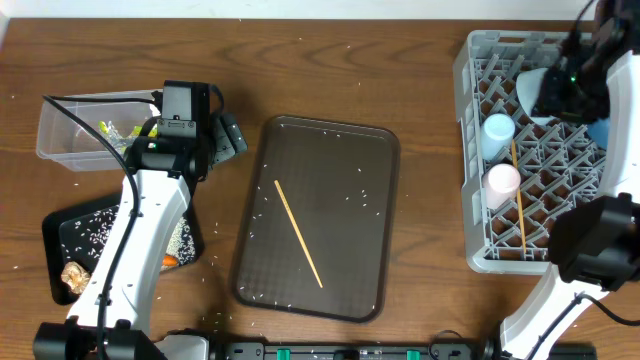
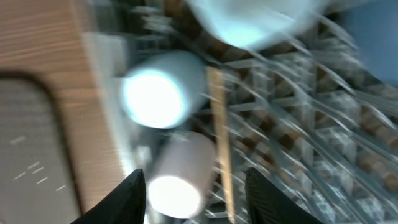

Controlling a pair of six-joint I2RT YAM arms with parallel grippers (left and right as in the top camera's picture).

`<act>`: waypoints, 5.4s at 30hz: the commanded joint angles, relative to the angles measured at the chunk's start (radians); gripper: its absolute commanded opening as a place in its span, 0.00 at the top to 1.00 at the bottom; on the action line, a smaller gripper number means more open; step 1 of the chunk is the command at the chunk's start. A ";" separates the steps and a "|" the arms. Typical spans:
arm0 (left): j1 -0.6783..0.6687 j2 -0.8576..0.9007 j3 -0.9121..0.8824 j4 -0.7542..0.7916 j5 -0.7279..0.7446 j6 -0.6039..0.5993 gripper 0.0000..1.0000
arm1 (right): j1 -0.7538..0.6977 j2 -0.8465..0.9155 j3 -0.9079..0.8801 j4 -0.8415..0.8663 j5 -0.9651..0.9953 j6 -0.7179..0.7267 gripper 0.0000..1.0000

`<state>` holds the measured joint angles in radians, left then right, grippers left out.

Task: Sort waste into correct bins and load items into the dishwasher rack
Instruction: 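Move the right gripper to the tray and grasp the remaining chopstick, then carry the chopstick right and insert it upright into the rack, then release the chopstick and withdraw the right gripper from the rack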

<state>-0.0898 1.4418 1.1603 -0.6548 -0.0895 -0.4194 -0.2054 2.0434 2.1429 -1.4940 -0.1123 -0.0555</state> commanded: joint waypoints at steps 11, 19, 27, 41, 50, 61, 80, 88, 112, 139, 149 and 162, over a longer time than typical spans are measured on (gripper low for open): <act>0.000 -0.007 0.005 -0.004 -0.016 -0.005 0.02 | 0.567 -0.029 -0.040 0.129 -0.199 -0.196 0.46; 0.000 -0.007 0.005 -0.004 -0.016 -0.005 0.02 | 0.873 -0.029 -0.261 0.381 -0.210 -0.024 0.44; 0.000 -0.007 0.005 -0.004 -0.016 -0.005 0.02 | 1.042 -0.029 -0.504 0.689 -0.082 0.240 0.48; 0.000 -0.007 0.005 -0.004 -0.016 -0.005 0.02 | 1.069 0.014 -0.636 0.799 0.025 0.408 0.56; 0.000 -0.007 0.005 -0.004 -0.016 -0.005 0.02 | 1.061 0.053 -0.630 0.804 0.000 0.408 0.63; 0.000 -0.007 0.005 -0.004 -0.016 -0.005 0.02 | 1.049 0.138 -0.560 0.728 -0.013 0.426 0.64; 0.000 -0.007 0.005 -0.004 -0.016 -0.005 0.02 | 0.969 0.293 -0.310 0.473 -0.060 0.448 0.99; 0.000 -0.007 0.005 -0.004 -0.016 -0.005 0.02 | 0.910 0.287 -0.272 0.438 -0.097 0.397 0.99; 0.000 -0.007 0.005 -0.004 -0.016 -0.005 0.02 | 0.412 -0.105 -0.084 0.137 0.166 0.213 0.99; 0.000 -0.007 0.005 -0.004 -0.016 -0.005 0.02 | 0.015 -0.089 -0.151 0.105 0.249 0.035 0.99; 0.000 -0.007 0.005 -0.004 -0.016 -0.005 0.02 | 0.014 -0.015 -0.151 0.087 0.255 0.031 0.67; 0.000 -0.007 0.005 -0.004 -0.016 -0.005 0.02 | 0.046 -0.016 -0.148 0.045 0.111 0.039 0.51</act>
<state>-0.0887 1.4418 1.1603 -0.6548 -0.0937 -0.4198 -0.1860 2.0396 1.9953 -1.4357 0.0898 -0.0193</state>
